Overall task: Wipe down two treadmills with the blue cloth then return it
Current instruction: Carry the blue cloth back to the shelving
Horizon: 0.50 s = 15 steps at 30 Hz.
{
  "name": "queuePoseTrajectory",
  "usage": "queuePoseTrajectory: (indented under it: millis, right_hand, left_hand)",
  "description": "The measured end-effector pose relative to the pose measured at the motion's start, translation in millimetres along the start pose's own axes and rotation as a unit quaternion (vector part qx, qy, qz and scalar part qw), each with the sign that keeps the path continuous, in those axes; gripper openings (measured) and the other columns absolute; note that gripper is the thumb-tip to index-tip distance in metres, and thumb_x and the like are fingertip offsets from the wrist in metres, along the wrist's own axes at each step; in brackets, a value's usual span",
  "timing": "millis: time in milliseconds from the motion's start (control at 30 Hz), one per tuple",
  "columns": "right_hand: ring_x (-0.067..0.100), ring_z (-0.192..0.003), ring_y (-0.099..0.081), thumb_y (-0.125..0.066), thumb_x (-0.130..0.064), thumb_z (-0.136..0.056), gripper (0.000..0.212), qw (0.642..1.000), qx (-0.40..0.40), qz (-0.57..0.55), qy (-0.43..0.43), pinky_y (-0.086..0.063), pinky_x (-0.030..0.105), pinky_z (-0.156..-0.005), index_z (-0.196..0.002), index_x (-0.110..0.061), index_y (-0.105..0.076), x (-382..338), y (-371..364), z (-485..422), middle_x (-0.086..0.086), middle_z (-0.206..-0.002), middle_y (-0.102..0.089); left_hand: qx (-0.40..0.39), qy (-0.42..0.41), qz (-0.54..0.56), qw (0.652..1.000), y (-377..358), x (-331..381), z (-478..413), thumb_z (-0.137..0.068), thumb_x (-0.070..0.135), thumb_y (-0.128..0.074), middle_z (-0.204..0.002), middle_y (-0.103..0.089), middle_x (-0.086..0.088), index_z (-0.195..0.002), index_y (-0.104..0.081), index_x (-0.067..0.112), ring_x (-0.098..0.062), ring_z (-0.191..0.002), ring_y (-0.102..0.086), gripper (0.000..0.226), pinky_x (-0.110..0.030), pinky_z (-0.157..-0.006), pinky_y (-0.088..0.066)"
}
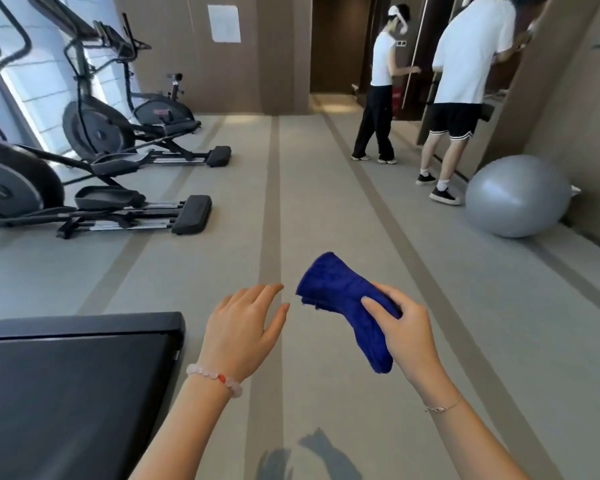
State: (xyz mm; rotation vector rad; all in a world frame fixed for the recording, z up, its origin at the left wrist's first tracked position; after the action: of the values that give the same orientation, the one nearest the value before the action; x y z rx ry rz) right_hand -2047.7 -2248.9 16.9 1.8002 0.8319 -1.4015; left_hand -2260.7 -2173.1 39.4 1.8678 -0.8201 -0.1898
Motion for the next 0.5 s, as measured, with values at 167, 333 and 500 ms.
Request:
queuePoseTrajectory:
  millis: [167,333,500]
  right_hand:
    - [0.002,-0.086,-0.065,-0.063,-0.012,-0.087,0.02,0.999,0.044,-0.004,-0.015,-0.052,0.021,-0.075,-0.096,-0.028,-0.068,13,6,-60,-0.016,-0.091,-0.071]
    - [0.002,-0.086,-0.066,-0.062,-0.011,-0.087,0.02,0.998,0.062,0.002,-0.009,-0.052,0.019,-0.073,-0.095,-0.028,-0.068,27,8,-137,-0.016,-0.089,-0.071]
    - [0.0,-0.086,-0.065,-0.062,-0.009,-0.087,0.024,0.998,0.056,0.003,0.001,-0.051,0.015,-0.072,-0.091,-0.032,-0.067,45,3,-235,-0.02,-0.088,-0.071]
  left_hand:
    - [-0.003,-0.038,0.014,0.999,-35,-13,-69,-0.092,0.047,-0.032,-0.102,-0.068,0.007,-0.114,-0.063,0.021,-0.015,-0.087,-0.066,0.045,-0.031,-0.076,-0.049]
    - [0.014,-0.061,0.0,0.998,-74,-22,-140,-0.092,0.043,-0.035,-0.098,-0.069,0.006,-0.111,-0.064,0.02,-0.016,-0.083,-0.067,0.042,-0.032,-0.074,-0.051]
    - [0.028,-0.07,-0.023,0.997,-118,-32,-233,-0.09,0.042,-0.037,-0.095,-0.069,0.004,-0.108,-0.065,0.017,-0.019,-0.081,-0.067,0.041,-0.033,-0.075,-0.051]
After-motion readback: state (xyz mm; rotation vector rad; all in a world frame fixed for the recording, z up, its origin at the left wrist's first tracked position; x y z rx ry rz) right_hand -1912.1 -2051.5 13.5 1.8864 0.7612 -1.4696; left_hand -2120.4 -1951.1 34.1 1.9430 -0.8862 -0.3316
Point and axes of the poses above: each hand's wrist, its own z-axis away from the middle knuckle, its own y-axis out of the back of the hand, x = y × z, the point moved 6 cm from there along -z, towards the middle knuckle
